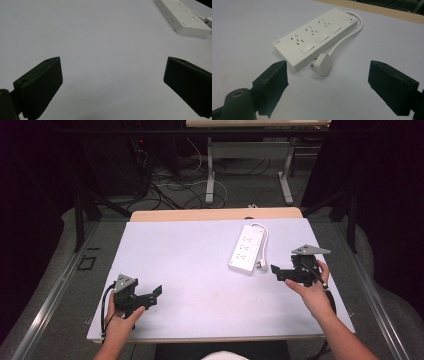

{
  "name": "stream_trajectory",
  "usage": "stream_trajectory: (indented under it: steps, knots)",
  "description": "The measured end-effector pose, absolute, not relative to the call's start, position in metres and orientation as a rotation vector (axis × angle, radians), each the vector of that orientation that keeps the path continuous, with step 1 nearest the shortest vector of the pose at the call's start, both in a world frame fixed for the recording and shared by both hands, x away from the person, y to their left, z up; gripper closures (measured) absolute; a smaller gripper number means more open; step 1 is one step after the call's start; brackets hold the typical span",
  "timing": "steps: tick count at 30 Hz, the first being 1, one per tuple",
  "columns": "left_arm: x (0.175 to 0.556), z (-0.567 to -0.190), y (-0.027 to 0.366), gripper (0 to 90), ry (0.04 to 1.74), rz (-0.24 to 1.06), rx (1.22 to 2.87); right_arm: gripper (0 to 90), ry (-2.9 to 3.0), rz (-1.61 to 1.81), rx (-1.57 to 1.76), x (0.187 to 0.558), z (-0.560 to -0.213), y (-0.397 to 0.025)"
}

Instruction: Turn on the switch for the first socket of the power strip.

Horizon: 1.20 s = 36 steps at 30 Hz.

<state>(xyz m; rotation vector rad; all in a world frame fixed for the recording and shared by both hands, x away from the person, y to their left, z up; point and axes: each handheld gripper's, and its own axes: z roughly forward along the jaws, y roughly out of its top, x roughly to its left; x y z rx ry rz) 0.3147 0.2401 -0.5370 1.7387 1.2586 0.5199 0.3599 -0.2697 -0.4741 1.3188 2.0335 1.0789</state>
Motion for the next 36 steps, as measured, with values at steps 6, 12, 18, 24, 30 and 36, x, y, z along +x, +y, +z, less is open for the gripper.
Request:
stream_trajectory:
  steps: [6,12,18,24,30,36]
  knots:
    - [0.315,-0.537,0.24,2.0,1.258,0.52,1.739,17.6,2.051,1.057,1.298,0.366,-0.468,-0.271]
    - [0.315,-0.537,0.24,2.1,1.258,0.519,1.74,18.5,2.068,1.041,1.297,0.373,-0.462,-0.27]
    - [0.315,-0.537,0.24,2.1,1.258,0.518,1.741,19.6,2.075,1.02,1.288,0.378,-0.455,-0.266]
    - [0.315,-0.537,0.24,2.1,1.258,0.518,1.741,20.3,2.083,1.013,1.294,0.385,-0.449,-0.263]
    - [0.315,-0.537,0.24,2.2,1.258,0.518,1.742,20.9,2.083,1.0,1.295,0.392,-0.442,-0.261]
    - [0.315,-0.537,0.24,2.3,1.257,0.517,1.742,24.2,2.09,0.992,1.299,0.399,-0.438,-0.259]
